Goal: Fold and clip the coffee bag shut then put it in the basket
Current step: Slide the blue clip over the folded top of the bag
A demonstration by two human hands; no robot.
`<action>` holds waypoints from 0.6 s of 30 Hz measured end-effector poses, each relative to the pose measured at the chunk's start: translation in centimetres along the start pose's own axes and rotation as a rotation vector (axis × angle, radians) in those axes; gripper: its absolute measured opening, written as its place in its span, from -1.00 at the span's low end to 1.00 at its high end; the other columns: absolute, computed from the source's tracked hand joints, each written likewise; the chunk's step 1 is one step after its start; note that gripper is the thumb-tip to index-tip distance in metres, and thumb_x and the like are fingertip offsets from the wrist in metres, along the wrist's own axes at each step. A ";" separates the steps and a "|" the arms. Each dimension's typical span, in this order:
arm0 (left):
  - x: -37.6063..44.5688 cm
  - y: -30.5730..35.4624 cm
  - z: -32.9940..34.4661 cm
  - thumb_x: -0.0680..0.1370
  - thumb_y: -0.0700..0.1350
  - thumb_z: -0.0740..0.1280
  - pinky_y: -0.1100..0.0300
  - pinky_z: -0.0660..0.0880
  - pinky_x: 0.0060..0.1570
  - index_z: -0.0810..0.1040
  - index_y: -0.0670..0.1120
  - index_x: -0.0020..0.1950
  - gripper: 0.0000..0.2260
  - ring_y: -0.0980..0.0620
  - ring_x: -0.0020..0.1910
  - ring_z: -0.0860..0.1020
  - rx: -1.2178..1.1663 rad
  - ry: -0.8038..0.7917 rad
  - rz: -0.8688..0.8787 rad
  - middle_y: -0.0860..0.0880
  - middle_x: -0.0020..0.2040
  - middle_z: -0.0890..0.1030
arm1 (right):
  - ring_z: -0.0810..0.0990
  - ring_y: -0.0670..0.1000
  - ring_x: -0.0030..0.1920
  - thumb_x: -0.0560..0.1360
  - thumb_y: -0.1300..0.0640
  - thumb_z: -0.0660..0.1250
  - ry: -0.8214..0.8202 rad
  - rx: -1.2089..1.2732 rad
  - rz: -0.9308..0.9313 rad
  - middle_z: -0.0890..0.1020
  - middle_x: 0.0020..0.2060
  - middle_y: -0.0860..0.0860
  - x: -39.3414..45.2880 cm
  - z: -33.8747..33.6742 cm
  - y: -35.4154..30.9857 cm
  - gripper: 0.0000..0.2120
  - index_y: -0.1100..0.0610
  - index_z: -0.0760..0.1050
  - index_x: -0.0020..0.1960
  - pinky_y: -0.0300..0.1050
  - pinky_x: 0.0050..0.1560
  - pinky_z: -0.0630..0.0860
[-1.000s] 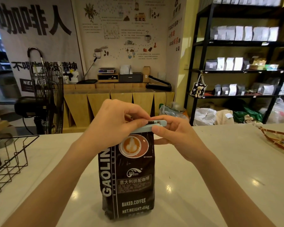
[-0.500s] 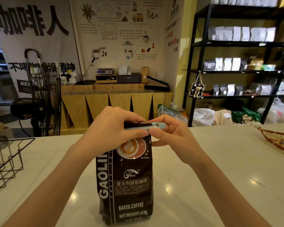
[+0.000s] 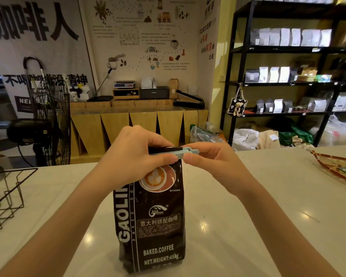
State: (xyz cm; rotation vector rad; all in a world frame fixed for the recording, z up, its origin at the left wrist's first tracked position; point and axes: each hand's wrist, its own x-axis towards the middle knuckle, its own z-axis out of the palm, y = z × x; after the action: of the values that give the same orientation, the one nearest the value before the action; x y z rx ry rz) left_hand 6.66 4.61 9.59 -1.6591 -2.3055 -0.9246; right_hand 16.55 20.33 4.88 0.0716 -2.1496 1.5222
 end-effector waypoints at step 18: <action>0.0 0.1 0.1 0.36 -0.01 0.40 0.42 0.52 -0.28 0.61 0.01 -0.01 -0.78 0.23 -0.28 0.58 -0.015 0.059 -0.030 0.17 -0.30 0.57 | 0.61 -0.04 0.02 0.31 -0.09 0.30 0.226 -0.162 -0.058 0.69 -0.10 0.00 -0.2 1.7 0.4 -0.62 0.08 0.62 0.02 -0.08 0.08 0.54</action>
State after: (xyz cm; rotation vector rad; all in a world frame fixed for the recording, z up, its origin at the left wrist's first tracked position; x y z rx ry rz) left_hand 6.75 4.65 9.53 -1.5849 -2.2966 -0.9851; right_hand 15.95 18.94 4.01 -0.0893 -2.0618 1.2541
